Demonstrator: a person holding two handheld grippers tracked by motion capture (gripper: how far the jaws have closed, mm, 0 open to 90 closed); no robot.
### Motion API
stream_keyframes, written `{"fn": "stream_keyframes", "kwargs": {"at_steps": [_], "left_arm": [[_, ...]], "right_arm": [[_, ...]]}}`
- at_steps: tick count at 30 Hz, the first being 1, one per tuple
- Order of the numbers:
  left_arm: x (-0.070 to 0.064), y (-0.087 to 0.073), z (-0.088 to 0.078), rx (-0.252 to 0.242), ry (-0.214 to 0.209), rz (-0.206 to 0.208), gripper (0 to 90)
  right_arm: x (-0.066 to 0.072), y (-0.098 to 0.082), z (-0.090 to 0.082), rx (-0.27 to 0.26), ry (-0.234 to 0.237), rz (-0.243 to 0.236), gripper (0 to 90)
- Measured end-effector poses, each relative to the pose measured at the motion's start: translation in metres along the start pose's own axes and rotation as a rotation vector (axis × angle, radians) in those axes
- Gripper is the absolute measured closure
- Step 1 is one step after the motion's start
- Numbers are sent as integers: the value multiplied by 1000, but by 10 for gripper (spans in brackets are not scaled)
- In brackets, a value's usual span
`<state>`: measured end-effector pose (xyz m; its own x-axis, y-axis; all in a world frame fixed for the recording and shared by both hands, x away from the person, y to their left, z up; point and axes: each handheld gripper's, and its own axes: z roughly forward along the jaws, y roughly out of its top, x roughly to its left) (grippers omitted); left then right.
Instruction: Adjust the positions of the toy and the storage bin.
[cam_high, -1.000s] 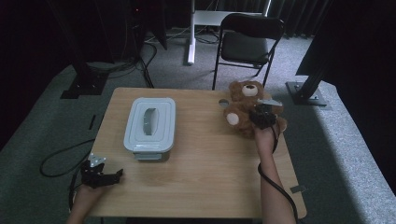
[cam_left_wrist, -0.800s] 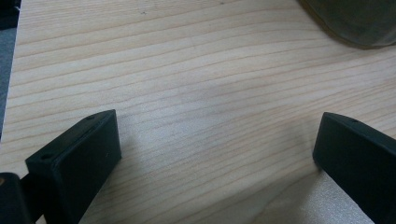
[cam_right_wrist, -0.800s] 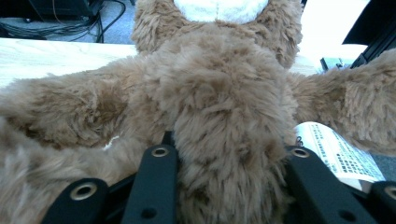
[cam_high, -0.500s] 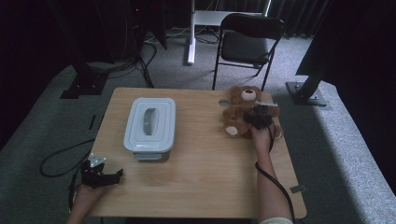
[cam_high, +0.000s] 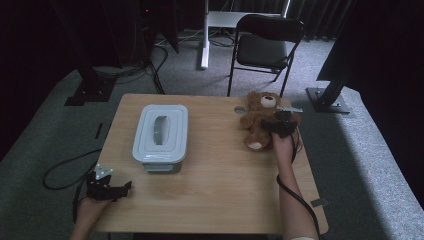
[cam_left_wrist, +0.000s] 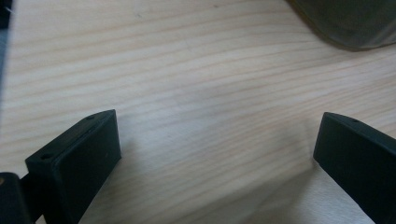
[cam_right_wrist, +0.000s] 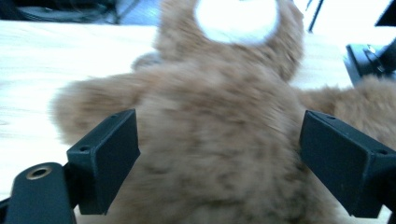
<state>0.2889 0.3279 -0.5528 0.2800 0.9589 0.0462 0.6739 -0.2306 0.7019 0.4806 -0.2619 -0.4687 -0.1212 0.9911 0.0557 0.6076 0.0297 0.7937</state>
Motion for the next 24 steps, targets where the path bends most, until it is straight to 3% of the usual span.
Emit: {"fn": "stream_keyframes", "kwargs": {"at_steps": [1, 4, 7, 13, 20, 22, 24], "left_arm": [[0, 2, -1, -6, 23, -2, 14], [6, 10, -5, -23, -20, -53, 13], [11, 19, -6, -37, -32, -50, 13], [16, 41, 0, -41, -26, -17, 13], [19, 60, 19, -46, -33, 11, 14], [22, 64, 24, -55, -52, 2, 13], [23, 67, 31, -52, -39, 10, 14]], "right_arm": [[1, 1, -3, -7, 16, -6, 127], [10, 7, -16, -55, 80, -10, 128], [26, 13, -28, -101, 135, -29, 128], [67, 20, -36, -126, 232, -74, 129], [124, 12, -26, -104, 314, -139, 129], [138, 7, -22, -107, 313, -137, 129], [153, 1, -16, -122, 320, -144, 129]]}}
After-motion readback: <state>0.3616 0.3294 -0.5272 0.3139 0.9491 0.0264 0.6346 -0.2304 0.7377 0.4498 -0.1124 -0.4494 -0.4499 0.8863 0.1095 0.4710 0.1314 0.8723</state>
